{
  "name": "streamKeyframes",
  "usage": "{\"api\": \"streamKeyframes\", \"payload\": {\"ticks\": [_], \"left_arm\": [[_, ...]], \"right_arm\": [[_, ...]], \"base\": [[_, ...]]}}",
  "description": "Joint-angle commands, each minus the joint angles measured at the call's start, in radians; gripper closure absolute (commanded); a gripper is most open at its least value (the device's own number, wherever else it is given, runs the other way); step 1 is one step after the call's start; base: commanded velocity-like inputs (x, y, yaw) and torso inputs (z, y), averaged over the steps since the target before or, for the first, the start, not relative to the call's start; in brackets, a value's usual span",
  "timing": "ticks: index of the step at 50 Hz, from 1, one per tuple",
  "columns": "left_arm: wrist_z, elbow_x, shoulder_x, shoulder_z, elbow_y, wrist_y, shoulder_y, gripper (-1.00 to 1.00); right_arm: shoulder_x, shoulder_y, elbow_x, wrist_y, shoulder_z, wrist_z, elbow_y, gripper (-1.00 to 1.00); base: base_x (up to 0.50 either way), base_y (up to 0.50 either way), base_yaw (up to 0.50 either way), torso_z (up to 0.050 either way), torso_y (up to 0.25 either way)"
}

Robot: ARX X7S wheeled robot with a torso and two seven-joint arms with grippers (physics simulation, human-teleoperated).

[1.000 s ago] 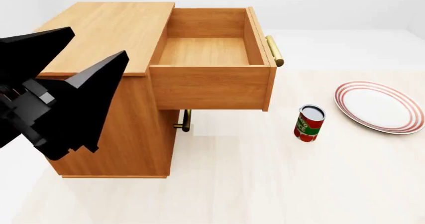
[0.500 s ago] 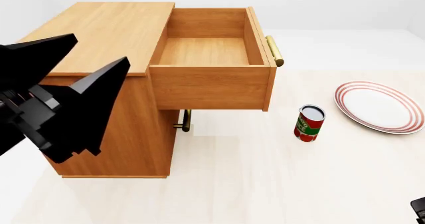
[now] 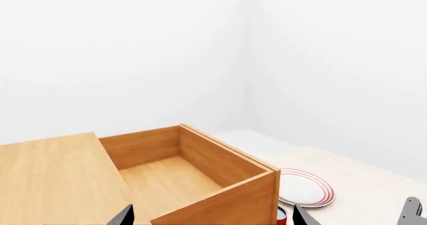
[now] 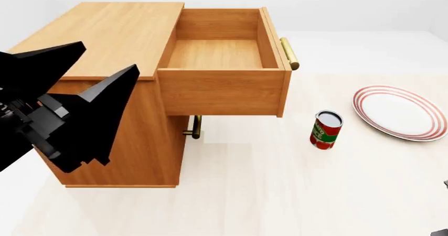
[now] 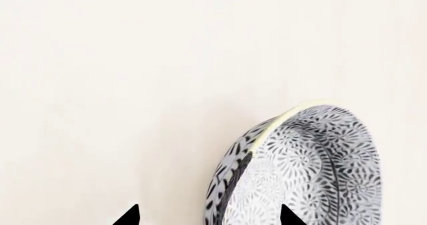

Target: Put the bowl in the top drawer of the cabinet.

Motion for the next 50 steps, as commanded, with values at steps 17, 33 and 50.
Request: {"api": "streamKeyframes", "payload": {"ticks": [17,33,50], "left_arm": [[0.002,0.012,0.004,0.009,0.003,0.011,0.003,-1.0],[0.006,0.006,-0.002,-0.015,0.016,0.022,0.023,-1.0],[-0.001,-0.017,-0.023,-0.031,0.03,0.038,0.021,-1.0]], "right_arm": [[0.042,0.035,0.004,0.06,0.012,0.034,-0.014,1.0],[0.13,0.328,-0.146,0.35,0.108,-0.09,-0.284,1.0],[-0.206,0.733,-0.427,0.489,-0.053,-0.503,-0.278,1.0]], "base": [[0.0,0.0,0.0,0.0,0.0],[0.0,0.0,0.0,0.0,0.0],[0.0,0.0,0.0,0.0,0.001]]}}
